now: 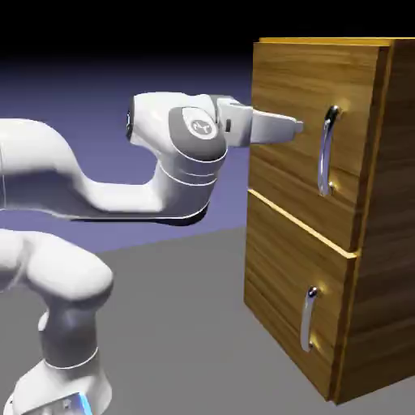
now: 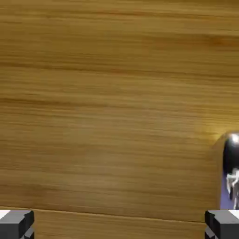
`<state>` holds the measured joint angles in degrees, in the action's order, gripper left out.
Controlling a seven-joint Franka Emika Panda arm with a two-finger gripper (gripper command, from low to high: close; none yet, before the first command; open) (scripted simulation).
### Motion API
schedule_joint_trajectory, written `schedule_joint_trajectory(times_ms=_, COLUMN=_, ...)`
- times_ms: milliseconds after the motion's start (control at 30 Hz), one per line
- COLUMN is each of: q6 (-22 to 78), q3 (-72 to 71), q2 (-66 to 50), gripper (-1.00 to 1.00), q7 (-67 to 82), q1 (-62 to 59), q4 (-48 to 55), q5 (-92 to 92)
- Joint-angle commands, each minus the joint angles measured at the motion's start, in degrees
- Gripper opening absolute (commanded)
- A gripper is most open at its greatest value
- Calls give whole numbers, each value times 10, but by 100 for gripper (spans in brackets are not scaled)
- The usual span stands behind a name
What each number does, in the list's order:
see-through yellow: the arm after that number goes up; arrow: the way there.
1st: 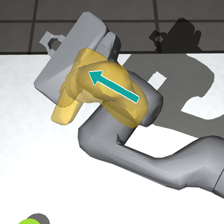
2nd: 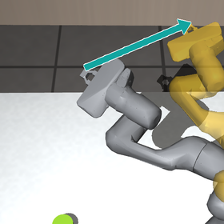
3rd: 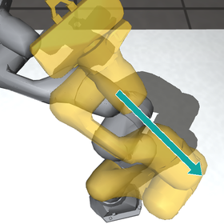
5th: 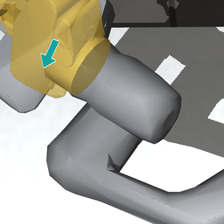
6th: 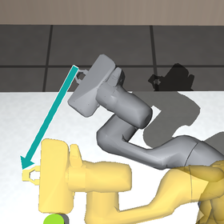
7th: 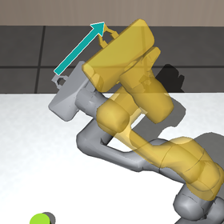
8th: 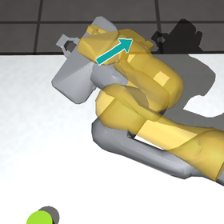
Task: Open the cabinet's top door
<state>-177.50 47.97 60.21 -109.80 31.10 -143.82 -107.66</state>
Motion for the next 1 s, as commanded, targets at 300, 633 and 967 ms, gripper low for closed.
schedule_joint_trajectory(times_ms=300, q6=-8, q3=111, q2=64, gripper=0, q7=-156, q1=70, q4=40, q5=-249)
schedule_joint_trajectory(times_ms=633, q6=42, q3=158, q2=63, gripper=-100, q7=-177, q1=187, q4=99, q5=-302)
schedule_joint_trajectory(times_ms=967, q6=169, q3=4, q2=114, gripper=-100, q7=-215, q1=-21, q4=-79, q5=-240)
